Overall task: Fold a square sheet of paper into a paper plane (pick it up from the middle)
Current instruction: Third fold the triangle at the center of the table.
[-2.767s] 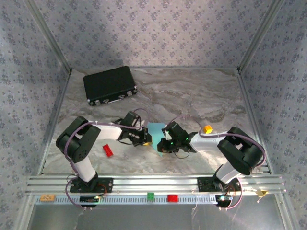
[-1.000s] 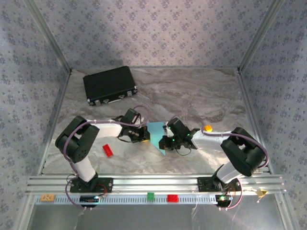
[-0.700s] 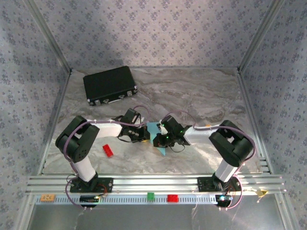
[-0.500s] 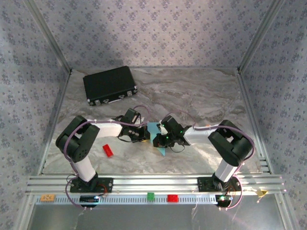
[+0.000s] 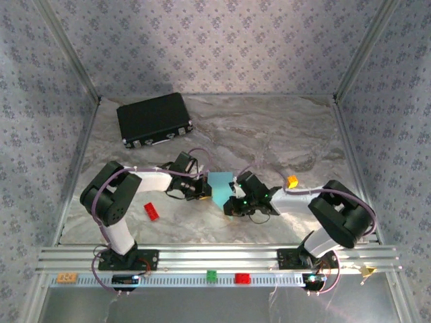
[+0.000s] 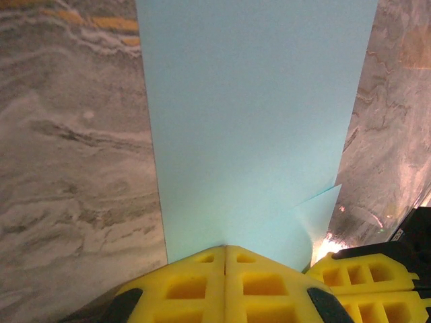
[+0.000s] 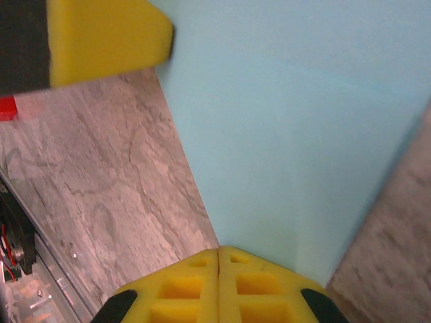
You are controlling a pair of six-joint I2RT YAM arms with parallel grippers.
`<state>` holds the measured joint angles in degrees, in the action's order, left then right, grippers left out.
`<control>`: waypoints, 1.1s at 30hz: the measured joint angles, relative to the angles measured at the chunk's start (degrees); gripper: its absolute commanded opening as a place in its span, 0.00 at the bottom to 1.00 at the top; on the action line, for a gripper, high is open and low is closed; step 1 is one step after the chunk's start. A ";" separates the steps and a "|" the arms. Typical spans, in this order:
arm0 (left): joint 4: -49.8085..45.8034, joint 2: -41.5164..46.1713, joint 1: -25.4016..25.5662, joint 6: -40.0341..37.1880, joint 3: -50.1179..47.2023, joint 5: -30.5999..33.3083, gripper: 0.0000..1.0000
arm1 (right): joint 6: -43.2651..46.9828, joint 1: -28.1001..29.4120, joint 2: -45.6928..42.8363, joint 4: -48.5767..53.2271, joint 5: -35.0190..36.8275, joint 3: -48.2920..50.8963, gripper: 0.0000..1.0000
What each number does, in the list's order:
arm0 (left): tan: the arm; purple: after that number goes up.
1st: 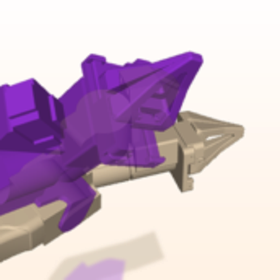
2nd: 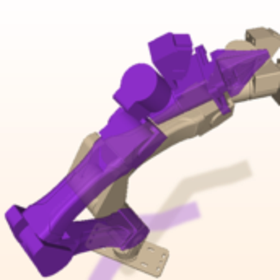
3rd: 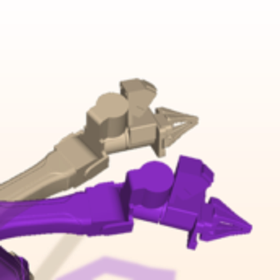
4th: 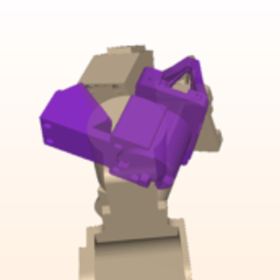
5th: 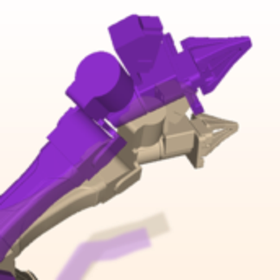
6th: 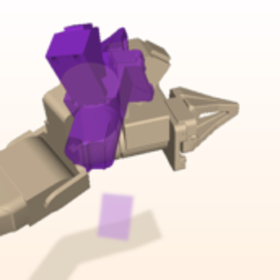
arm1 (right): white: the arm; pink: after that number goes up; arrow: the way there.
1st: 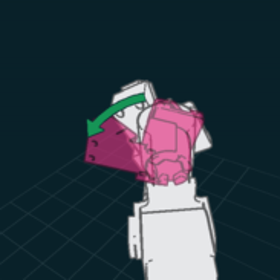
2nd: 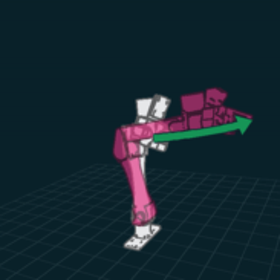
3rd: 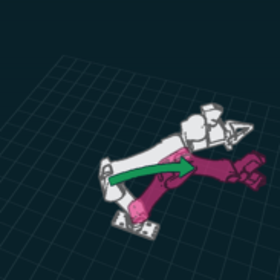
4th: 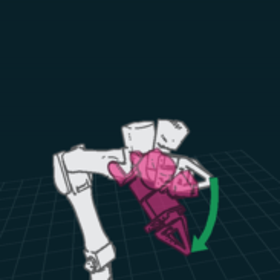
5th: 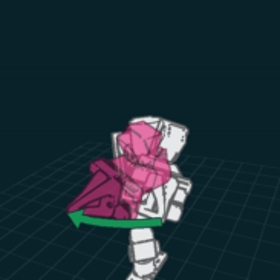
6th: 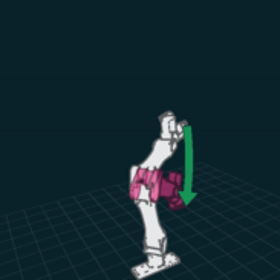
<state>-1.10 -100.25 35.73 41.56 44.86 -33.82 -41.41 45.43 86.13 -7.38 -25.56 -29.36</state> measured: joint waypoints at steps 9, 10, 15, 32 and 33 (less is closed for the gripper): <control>0.02 0.00 0.00 0.00 0.00 -0.02 0.00 | -1.05 1.11 -6.54 1.86 1.33 5.03 0.07; 0.02 0.00 0.00 0.00 0.00 0.00 0.00 | -1.22 1.11 -7.15 2.27 1.46 5.33 0.07; 0.04 0.00 0.00 0.02 0.00 -0.02 0.00 | -1.36 1.11 -10.29 6.64 2.29 5.88 0.07; 2.58 1.31 0.44 3.08 -1.73 1.42 0.00 | -1.66 -0.09 -2.12 7.43 4.83 -4.52 0.04; 2.51 1.40 0.46 3.08 -1.73 1.57 0.00 | -1.73 -0.09 -1.31 7.43 5.11 -4.52 0.02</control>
<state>1.41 -98.85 36.18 44.64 43.13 -32.25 -43.13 45.34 84.82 0.05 -20.45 -33.89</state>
